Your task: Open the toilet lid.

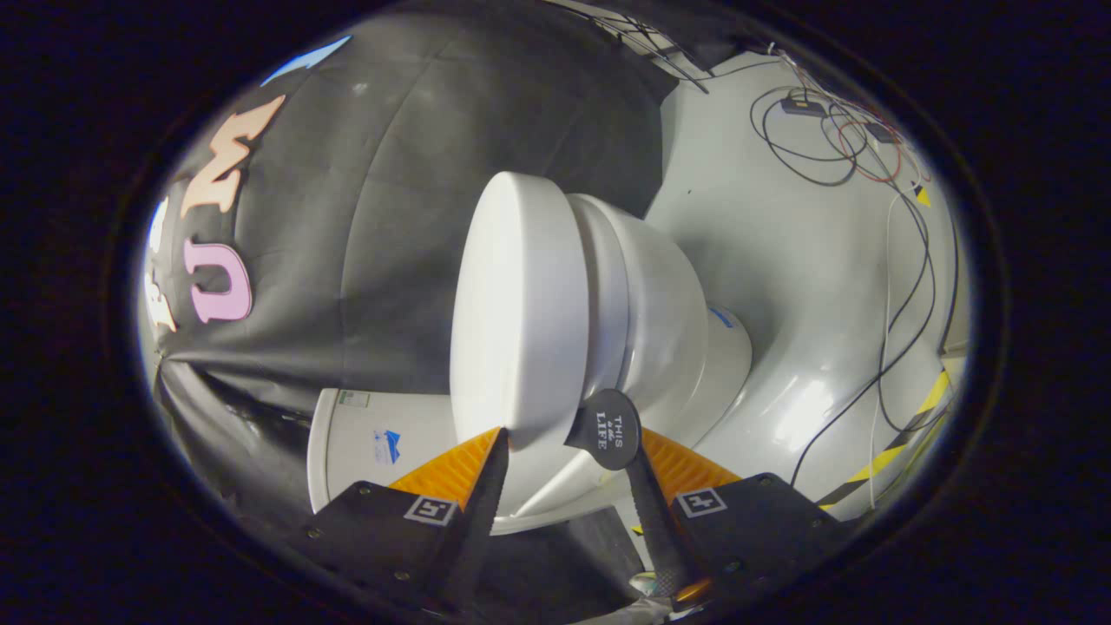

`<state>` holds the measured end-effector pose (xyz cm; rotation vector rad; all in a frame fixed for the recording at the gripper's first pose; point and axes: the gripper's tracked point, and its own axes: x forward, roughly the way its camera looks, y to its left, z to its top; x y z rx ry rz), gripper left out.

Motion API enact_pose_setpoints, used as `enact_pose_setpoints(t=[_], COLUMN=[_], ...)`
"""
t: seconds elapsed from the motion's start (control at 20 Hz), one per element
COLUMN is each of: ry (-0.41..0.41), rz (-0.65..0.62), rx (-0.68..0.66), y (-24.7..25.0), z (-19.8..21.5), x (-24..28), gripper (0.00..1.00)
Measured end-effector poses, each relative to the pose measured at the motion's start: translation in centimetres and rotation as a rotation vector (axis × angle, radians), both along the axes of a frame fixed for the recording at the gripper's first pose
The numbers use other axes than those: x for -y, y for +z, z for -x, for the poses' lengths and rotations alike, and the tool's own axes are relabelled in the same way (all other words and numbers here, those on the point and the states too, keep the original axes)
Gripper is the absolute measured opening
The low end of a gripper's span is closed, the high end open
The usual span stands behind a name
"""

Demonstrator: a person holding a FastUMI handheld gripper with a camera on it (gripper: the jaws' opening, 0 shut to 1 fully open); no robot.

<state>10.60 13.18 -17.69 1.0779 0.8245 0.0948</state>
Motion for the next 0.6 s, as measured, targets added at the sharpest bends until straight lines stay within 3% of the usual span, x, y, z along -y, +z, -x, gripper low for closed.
enact_pose_setpoints(t=[0.3,0.45,0.6], ry=[-0.01,-0.021,-0.03], rz=[-0.037,-0.051,-0.065], rx=[0.006,0.016,0.004], y=[0.3,0.2,0.3], z=[0.1,-0.3,-0.1], x=[0.6,0.7,0.8], gripper=[0.76,0.56,0.57])
